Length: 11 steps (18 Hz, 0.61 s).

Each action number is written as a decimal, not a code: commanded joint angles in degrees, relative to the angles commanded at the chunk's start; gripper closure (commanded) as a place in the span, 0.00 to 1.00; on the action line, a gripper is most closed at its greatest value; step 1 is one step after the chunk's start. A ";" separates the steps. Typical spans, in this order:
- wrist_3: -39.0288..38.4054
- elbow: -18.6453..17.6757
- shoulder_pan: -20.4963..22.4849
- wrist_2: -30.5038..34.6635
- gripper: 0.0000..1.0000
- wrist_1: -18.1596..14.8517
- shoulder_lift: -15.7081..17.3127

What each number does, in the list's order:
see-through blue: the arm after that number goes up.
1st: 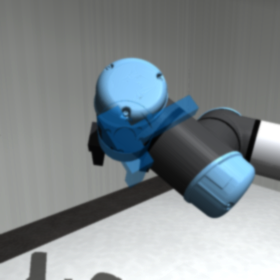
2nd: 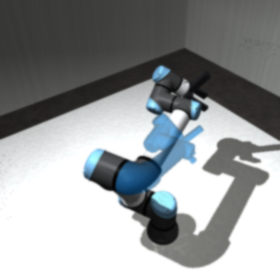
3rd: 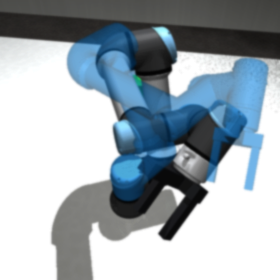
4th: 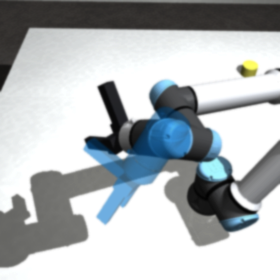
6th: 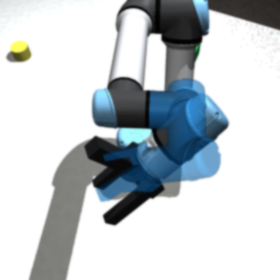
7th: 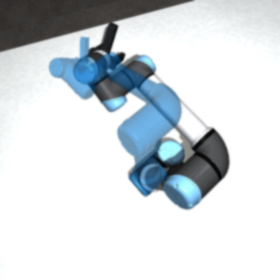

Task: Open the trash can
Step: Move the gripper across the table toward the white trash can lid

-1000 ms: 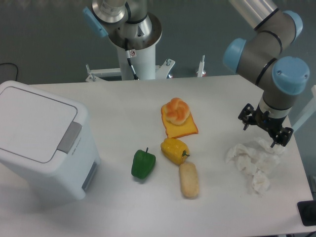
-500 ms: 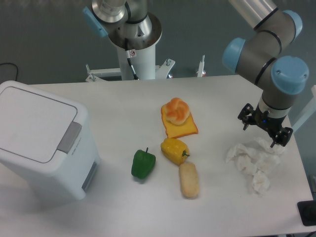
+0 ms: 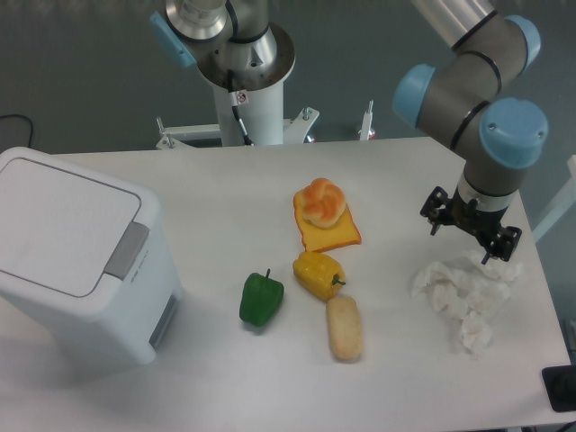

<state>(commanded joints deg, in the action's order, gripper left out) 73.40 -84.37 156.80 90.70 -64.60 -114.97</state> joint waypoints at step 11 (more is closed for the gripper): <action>-23.73 -1.23 -9.13 -3.69 0.00 -0.26 5.01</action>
<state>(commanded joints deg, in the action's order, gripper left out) 49.68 -85.61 147.67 87.01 -64.86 -109.95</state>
